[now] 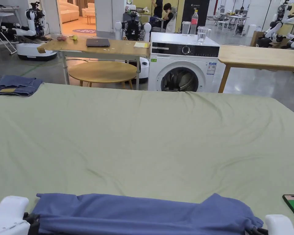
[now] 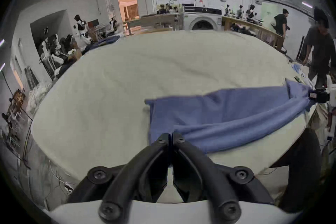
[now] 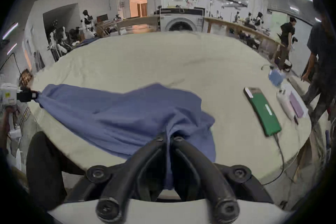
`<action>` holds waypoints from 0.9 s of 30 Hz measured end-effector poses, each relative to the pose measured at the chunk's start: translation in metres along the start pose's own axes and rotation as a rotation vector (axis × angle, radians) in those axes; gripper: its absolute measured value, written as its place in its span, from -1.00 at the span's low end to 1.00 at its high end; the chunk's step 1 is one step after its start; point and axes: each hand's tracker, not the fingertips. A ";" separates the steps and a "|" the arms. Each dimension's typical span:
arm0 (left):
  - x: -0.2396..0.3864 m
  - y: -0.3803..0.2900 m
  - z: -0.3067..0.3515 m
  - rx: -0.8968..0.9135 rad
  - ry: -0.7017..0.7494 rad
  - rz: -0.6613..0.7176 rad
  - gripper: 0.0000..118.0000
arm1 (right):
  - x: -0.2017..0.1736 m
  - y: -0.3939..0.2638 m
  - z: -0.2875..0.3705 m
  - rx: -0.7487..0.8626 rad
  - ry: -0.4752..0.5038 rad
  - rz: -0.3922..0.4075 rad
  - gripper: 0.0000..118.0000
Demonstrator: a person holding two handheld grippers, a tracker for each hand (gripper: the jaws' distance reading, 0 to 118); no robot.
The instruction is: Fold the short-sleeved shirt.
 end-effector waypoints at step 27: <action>0.078 0.084 0.039 0.398 -0.029 0.020 -1.00 | -0.136 0.097 0.059 0.531 -0.017 0.061 -1.00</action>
